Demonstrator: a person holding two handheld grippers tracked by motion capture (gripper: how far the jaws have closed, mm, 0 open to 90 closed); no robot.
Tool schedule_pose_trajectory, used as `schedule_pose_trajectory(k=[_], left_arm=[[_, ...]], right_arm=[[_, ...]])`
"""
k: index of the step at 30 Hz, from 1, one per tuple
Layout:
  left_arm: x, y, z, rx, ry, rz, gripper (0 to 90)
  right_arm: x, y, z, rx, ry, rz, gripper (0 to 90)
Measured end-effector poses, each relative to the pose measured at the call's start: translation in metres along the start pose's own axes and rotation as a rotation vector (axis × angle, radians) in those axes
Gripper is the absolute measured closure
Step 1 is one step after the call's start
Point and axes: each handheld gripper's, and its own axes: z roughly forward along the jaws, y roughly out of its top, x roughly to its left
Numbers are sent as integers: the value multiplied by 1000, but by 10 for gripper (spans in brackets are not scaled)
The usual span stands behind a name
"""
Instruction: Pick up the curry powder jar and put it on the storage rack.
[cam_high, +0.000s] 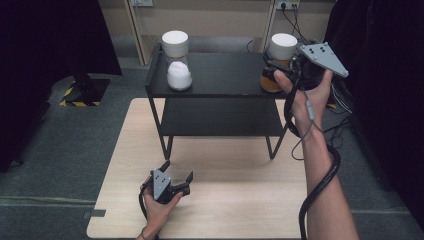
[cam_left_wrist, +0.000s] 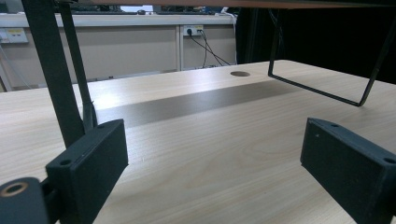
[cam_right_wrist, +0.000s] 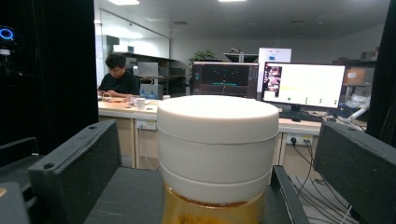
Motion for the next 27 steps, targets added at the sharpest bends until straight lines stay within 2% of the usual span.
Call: schedule_pose_trajectory(k=[13,27], left_arm=[[0,0,0,-2,1,-2,66],[0,-1,0,-3,4,-2,66]], right_arm=[[-4,-6,-7,-2,13,4,3],[-17,-12,-29,-18,50,5,3]])
